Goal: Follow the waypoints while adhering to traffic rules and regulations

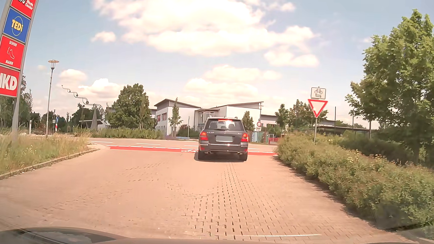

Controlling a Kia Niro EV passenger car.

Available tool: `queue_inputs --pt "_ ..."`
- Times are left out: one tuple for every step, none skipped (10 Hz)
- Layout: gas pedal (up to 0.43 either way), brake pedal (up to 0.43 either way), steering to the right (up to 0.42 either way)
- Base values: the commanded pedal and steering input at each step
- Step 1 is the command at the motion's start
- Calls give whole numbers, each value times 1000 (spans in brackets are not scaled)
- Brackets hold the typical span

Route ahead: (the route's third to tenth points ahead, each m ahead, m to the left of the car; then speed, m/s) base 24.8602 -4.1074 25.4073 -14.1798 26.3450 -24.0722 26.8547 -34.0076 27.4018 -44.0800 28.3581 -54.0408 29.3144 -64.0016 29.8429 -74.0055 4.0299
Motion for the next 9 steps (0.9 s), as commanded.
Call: queue_inputs --pt "0 189 -28" --pt "0 207 -28" --pt "0 213 -25" --pt "0 220 -24" --pt "0 220 -24" --pt "0 220 -24" --pt "0 213 -26" --pt "0 220 -26" --pt "0 220 -25"
